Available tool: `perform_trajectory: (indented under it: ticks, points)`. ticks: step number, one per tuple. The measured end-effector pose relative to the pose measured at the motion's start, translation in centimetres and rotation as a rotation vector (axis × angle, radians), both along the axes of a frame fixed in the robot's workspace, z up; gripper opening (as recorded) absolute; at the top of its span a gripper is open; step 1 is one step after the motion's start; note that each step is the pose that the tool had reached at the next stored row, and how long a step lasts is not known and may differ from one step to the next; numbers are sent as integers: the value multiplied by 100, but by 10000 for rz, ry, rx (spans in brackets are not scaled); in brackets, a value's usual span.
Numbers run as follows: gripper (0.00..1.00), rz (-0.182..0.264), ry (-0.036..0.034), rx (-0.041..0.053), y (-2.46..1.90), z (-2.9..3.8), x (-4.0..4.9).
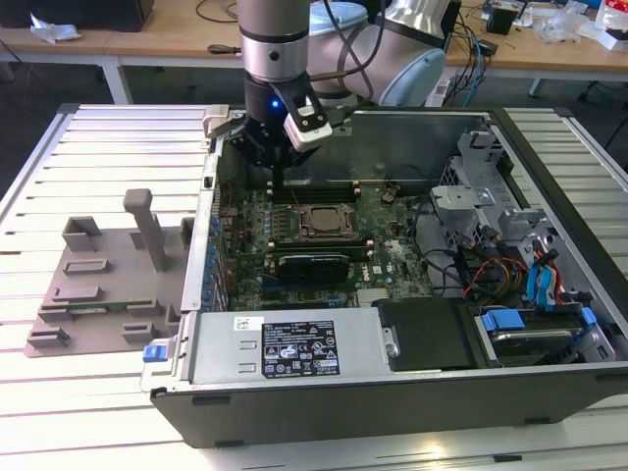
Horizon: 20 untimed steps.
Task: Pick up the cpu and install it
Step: 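Install the first cpu locking lever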
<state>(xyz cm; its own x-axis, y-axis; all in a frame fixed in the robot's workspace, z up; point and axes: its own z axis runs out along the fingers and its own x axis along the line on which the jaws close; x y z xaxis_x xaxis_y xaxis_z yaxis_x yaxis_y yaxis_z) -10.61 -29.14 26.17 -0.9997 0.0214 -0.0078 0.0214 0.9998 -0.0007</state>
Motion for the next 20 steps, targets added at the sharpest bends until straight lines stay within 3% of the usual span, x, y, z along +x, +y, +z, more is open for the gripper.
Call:
perform_trajectory:
  ticks: [6, 20]
  points:
    - [11, 588, 1, 0, 50, -3, 2]
    - [11, 595, 1, 0, 56, -3, 129]
